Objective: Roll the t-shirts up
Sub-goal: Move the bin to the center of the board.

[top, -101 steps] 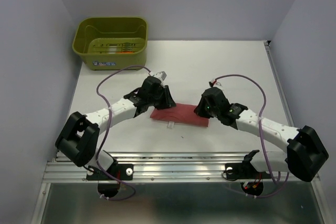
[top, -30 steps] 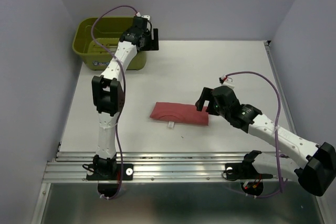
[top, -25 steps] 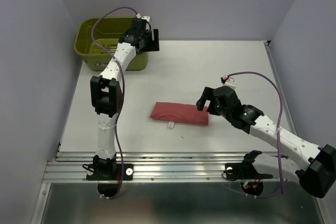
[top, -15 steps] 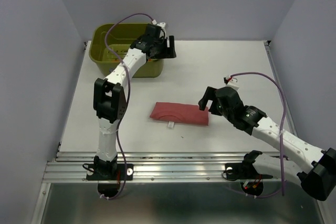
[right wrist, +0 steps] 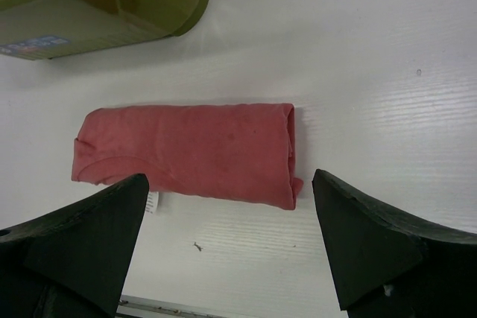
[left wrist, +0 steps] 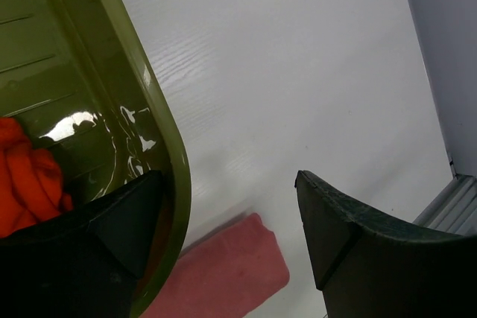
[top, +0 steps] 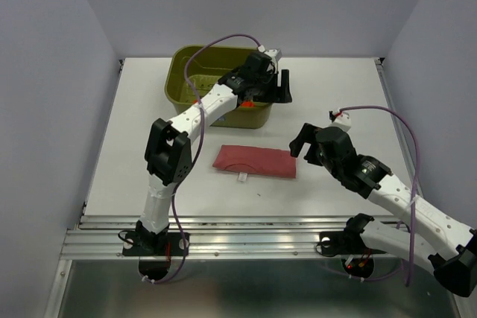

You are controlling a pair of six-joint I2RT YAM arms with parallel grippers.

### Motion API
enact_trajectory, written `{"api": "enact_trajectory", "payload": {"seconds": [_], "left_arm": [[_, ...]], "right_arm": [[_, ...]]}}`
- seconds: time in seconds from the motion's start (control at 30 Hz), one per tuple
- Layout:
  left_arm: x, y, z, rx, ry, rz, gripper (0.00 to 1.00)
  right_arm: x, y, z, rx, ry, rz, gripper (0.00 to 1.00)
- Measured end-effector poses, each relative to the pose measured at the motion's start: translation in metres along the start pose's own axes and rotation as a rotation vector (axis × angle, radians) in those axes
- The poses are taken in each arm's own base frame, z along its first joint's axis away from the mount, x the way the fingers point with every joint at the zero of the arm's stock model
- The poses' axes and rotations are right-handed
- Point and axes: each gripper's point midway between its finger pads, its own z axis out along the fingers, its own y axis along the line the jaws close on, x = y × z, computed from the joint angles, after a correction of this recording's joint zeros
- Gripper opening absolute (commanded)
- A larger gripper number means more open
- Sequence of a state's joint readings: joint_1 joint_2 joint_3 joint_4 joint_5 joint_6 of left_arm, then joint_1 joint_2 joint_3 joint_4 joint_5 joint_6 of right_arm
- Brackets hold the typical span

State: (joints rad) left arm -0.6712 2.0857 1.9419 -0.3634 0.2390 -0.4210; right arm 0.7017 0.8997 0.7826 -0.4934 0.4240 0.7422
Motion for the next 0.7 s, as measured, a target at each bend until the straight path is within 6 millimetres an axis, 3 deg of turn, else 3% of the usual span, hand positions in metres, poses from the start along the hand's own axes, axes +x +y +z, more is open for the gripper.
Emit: {"api": "enact_trajectory", "payload": {"seconds": [0.1,0.23,0.37,0.53,0.63,0.7], "left_arm": [[-0.005,-0.007,-0.003,0.008,-0.010,0.000,0.82],[-0.026,-0.012,-0.013,0.004,-0.057,0.008,0.82],[-0.048,-0.015,-0.037,-0.021,-0.118,0.025,0.82],[-0.063,-0.019,-0.092,-0.057,-0.210,0.041,0.82],[-0.067,-0.009,-0.141,-0.103,-0.283,0.030,0.83],[-0.068,0.009,-0.169,-0.134,-0.325,0.010,0.83]], "right_arm": [[0.002,-0.002,-0.002,0.002,0.004,0.007,0.97],[0.015,-0.011,-0.003,0.011,0.030,0.019,0.97],[0.034,-0.017,-0.002,0.007,0.082,0.043,0.97],[0.062,-0.024,0.002,0.018,0.170,0.055,0.97],[0.071,-0.023,0.003,0.010,0.211,0.059,0.97],[0.074,-0.021,0.003,0.003,0.226,0.060,0.97]]}}
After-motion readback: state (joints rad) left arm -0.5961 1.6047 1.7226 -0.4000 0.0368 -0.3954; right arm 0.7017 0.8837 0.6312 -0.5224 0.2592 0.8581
